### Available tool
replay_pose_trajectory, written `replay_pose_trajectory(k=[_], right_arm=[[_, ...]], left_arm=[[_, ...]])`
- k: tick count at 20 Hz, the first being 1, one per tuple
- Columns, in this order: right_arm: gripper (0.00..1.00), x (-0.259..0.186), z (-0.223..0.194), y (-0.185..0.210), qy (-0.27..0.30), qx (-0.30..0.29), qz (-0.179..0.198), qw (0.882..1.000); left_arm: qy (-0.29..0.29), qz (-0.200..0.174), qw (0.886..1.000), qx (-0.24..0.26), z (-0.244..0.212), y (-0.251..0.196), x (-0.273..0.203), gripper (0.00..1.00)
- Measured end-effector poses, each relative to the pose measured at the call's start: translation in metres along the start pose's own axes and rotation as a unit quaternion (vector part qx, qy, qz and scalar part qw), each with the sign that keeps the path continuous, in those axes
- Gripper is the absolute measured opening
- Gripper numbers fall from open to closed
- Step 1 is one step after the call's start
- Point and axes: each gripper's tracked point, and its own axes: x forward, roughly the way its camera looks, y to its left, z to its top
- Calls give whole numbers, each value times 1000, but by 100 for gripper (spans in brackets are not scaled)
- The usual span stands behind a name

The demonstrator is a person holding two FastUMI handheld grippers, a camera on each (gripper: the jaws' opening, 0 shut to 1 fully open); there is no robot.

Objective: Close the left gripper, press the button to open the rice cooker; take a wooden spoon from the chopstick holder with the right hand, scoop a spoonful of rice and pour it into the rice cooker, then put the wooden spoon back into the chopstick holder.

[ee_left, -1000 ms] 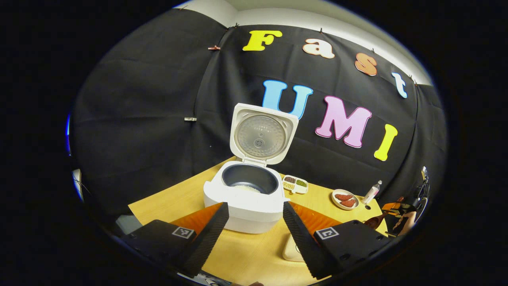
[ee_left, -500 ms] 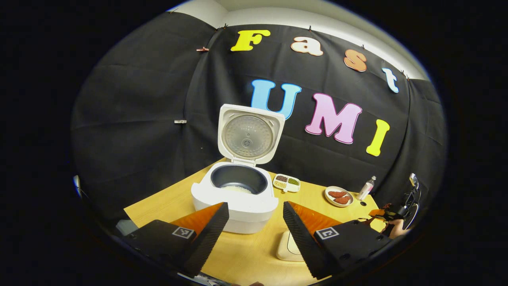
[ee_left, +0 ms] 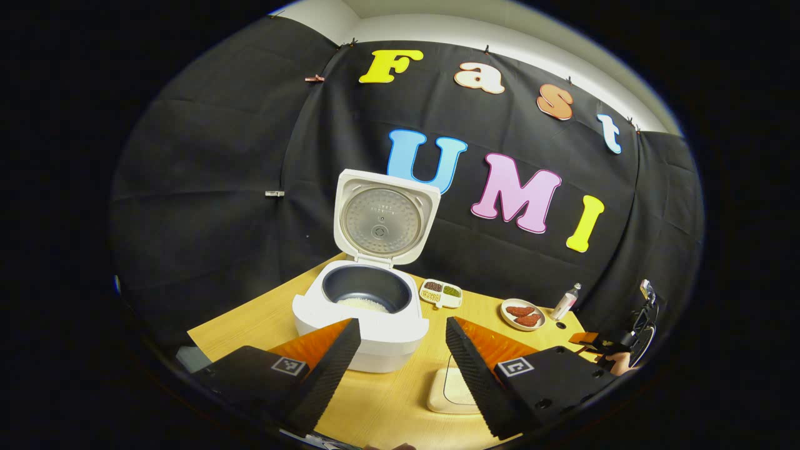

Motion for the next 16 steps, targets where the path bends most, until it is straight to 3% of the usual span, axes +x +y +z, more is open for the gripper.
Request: replay_pose_trajectory(k=[4,10,13,16], right_arm=[[98,-16,0,-9,5,-13,-13,1000],[98,-49,6,-26,-2,-54,-29,998],[99,-72,2,-41,-10,-57,-47,997],[99,-95,-14,-45,2,-56,-41,998]], left_arm=[[-11,-16,1000,3,19,4,3,95],[-70,-17,997,18,94,17,13,95],[-96,-8,994,50,135,25,28,95],[-114,-2,989,96,173,32,46,95]])
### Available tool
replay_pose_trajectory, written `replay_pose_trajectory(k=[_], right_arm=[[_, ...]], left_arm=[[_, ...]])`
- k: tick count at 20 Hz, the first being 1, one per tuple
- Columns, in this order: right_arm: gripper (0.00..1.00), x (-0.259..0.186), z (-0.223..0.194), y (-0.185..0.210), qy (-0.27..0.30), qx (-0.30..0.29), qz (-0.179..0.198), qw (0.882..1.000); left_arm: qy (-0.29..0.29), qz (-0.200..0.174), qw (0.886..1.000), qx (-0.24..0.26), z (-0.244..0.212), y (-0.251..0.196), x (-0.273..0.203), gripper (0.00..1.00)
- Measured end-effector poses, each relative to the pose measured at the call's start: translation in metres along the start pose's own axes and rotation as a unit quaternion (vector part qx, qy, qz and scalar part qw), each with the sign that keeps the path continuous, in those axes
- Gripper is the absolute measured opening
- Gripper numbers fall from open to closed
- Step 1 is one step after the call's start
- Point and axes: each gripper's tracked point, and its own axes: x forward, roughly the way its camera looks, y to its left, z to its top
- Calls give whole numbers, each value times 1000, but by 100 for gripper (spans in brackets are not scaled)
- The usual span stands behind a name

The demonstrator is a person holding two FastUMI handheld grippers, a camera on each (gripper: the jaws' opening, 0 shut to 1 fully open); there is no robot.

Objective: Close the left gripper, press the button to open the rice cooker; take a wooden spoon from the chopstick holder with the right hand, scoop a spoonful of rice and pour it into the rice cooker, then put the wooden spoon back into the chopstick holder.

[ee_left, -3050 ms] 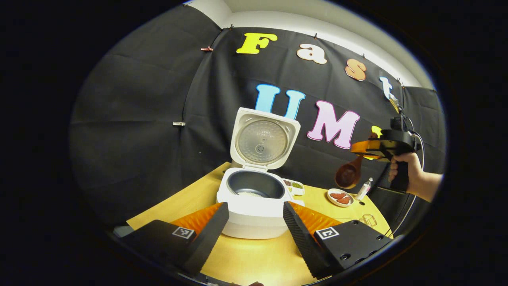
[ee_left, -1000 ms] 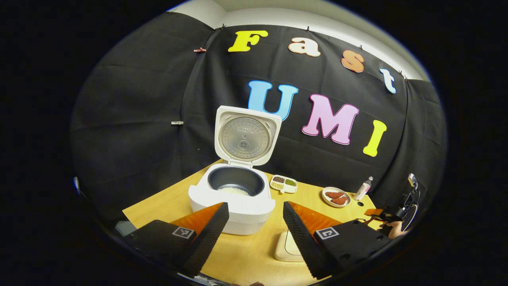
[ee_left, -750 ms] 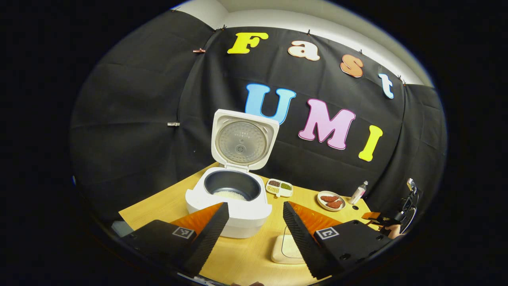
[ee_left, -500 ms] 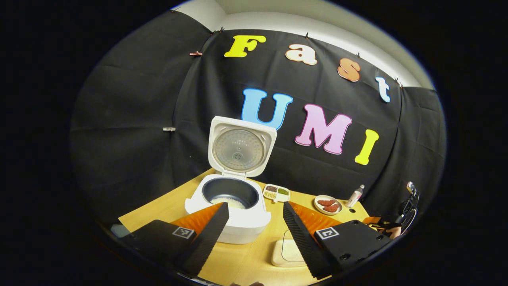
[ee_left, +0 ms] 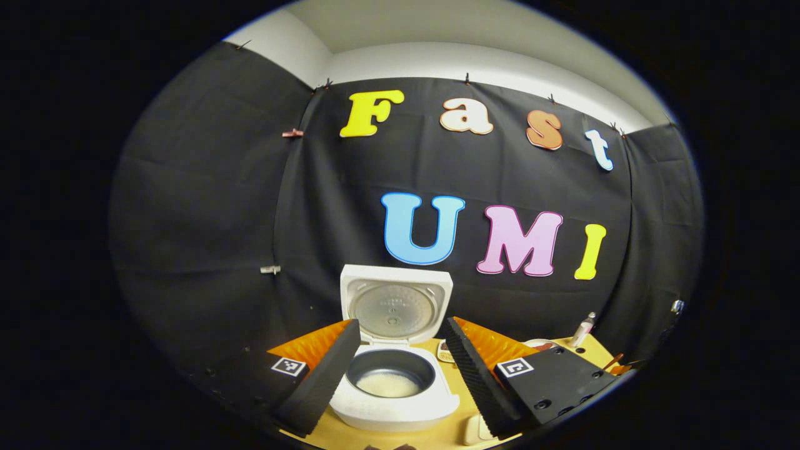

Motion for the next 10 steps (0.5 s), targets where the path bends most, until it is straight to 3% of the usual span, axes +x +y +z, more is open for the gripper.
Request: replay_pose_trajectory(k=[10], right_arm=[[99,-70,-31,0,0,-22,0,1000]], left_arm=[[-11,6,1000,-12,77,33,113,95]])
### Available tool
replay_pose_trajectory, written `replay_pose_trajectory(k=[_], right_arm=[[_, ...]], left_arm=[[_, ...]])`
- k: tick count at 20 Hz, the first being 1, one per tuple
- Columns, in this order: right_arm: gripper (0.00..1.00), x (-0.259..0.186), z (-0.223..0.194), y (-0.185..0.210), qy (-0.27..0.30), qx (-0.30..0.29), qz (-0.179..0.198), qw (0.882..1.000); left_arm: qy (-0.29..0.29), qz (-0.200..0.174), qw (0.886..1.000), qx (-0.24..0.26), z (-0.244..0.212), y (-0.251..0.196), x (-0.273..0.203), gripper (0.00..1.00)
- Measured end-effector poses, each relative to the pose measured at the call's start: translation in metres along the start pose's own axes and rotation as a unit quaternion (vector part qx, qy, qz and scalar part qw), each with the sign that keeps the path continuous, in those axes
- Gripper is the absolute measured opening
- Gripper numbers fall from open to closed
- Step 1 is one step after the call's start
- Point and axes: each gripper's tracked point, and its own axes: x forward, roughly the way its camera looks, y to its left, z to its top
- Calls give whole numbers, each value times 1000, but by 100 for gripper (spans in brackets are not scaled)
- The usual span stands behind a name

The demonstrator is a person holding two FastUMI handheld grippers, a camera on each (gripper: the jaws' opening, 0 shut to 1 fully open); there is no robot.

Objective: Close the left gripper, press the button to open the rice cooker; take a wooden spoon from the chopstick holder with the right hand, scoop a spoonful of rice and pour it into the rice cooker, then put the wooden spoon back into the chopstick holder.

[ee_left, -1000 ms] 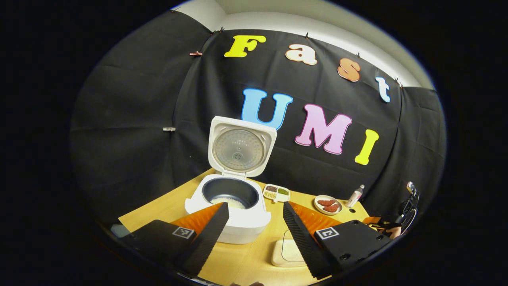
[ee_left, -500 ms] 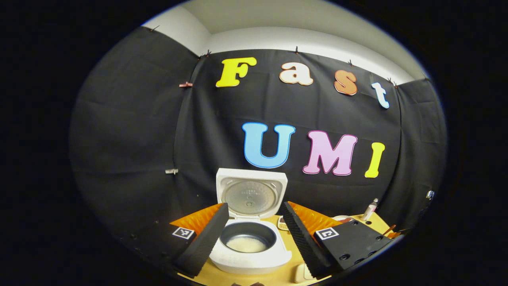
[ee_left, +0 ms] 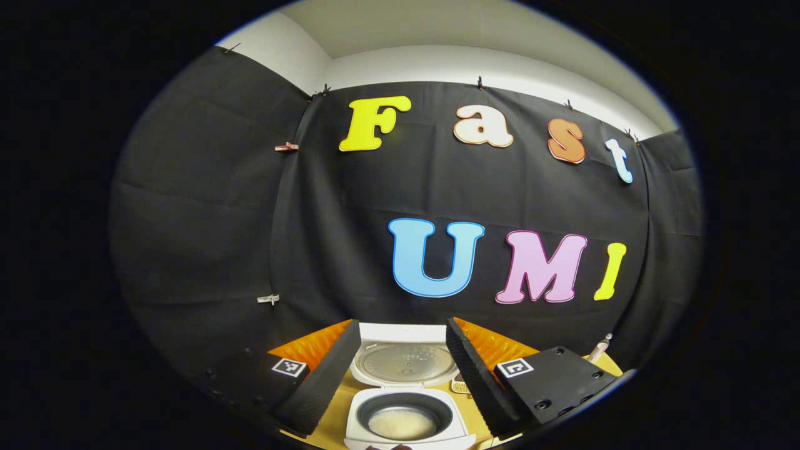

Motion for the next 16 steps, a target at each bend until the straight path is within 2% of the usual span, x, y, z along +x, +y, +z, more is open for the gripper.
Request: replay_pose_trajectory(k=[6,12,16], right_arm=[[99,-14,-16,4,15,5,-18,1000],[99,-14,-10,28,12,5,-16,1000],[99,-18,-12,48,26,0,10,1000]], left_arm=[[29,-24,999,15,4,6,78,95],[81,-24,996,15,-49,11,163,95],[117,-24,993,4,-85,12,196,95]])
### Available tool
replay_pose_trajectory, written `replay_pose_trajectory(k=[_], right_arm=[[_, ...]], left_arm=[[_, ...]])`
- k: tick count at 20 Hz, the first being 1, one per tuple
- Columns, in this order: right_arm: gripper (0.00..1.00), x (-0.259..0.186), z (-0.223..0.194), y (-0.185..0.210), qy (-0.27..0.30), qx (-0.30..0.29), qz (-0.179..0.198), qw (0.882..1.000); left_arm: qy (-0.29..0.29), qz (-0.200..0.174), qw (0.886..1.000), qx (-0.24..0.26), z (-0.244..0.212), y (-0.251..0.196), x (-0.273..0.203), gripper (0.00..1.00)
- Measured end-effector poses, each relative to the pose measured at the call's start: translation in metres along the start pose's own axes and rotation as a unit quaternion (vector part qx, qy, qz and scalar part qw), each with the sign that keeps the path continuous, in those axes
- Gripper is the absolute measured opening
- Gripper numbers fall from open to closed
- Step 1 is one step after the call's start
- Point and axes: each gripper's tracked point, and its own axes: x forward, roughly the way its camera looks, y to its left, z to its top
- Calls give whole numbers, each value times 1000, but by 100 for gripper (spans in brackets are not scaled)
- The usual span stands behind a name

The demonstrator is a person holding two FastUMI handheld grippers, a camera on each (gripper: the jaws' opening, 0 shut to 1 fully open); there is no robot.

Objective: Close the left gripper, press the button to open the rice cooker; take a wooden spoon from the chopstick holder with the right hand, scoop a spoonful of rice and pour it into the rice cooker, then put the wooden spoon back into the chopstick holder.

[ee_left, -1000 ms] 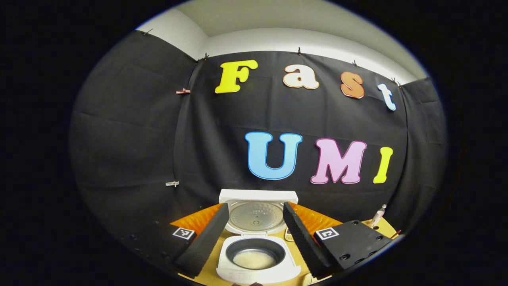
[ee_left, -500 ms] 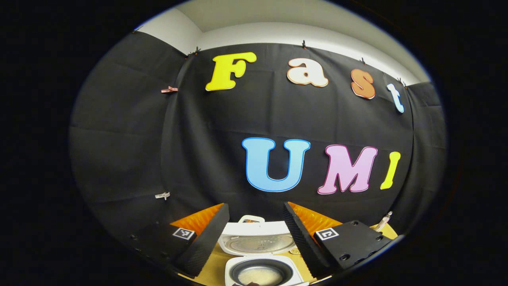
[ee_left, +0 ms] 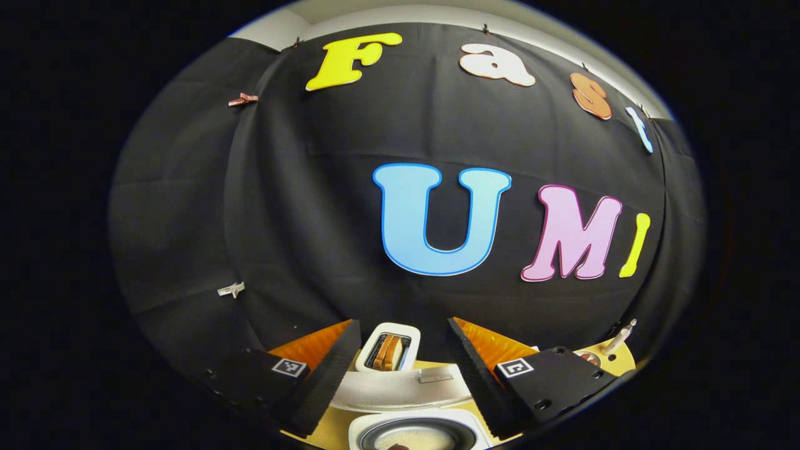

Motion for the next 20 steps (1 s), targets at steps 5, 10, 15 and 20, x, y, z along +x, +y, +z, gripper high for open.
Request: replay_pose_trajectory(k=[5,10,15,20], right_arm=[[99,-8,2,13,-7,-12,14,1000],[99,-8,7,19,-18,-10,23,1000],[99,-13,11,24,-32,-6,39,999],[99,-14,11,25,-35,-24,50,998]], left_arm=[[34,5,999,5,-22,4,19,97],[71,-4,997,9,-38,-4,4,100],[87,-12,996,11,-60,-12,-34,99],[104,-16,994,-3,-106,-19,-83,99]])
